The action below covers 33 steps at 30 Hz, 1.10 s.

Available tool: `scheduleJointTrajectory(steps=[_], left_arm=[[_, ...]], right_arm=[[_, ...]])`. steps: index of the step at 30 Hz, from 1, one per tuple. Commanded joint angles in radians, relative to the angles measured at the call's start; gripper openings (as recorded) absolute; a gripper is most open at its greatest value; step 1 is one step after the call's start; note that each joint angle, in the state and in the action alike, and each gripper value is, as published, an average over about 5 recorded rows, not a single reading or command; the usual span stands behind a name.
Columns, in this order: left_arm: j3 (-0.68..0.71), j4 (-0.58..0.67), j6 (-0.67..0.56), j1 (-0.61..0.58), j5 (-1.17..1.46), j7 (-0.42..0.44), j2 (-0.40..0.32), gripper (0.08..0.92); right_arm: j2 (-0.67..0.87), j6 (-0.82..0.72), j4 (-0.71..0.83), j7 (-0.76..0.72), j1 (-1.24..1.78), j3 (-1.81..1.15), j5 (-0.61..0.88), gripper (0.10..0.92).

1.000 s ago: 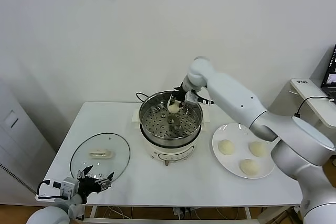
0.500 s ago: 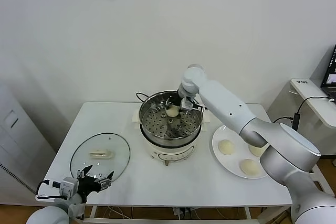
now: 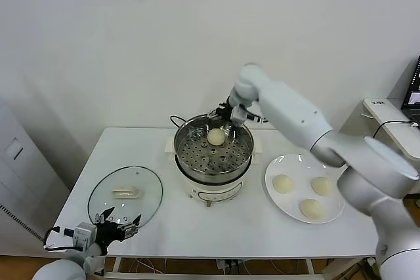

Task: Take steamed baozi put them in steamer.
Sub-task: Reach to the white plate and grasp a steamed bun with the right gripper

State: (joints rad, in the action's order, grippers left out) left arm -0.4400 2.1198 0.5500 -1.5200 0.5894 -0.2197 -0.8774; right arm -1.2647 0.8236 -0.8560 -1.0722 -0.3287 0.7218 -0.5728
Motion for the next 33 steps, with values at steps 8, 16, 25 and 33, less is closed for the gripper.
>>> scheduleJointTrajectory(steps=[8,16,25,33], left_arm=[[-0.014,0.015,-0.003,-0.013,0.001,-0.001,0.000,0.823],[-0.016,0.018,-0.003,-0.012,0.004,-0.001,-0.003,0.823],[-0.019,0.018,-0.003,-0.013,0.006,-0.001,-0.003,0.823],[-0.014,0.019,-0.002,-0.011,0.006,-0.001,-0.004,0.823]], right_arm=[[0.346,-0.697,-0.098,-0.190,-0.312,0.575,0.890,0.823],[0.437,-0.753,-0.153,-0.175,-0.234,0.587,0.932,0.823],[0.456,-0.756,-0.125,-0.148,-0.062,0.482,0.853,0.823],[0.424,-0.755,-0.057,-0.104,0.100,0.371,0.771,0.823]])
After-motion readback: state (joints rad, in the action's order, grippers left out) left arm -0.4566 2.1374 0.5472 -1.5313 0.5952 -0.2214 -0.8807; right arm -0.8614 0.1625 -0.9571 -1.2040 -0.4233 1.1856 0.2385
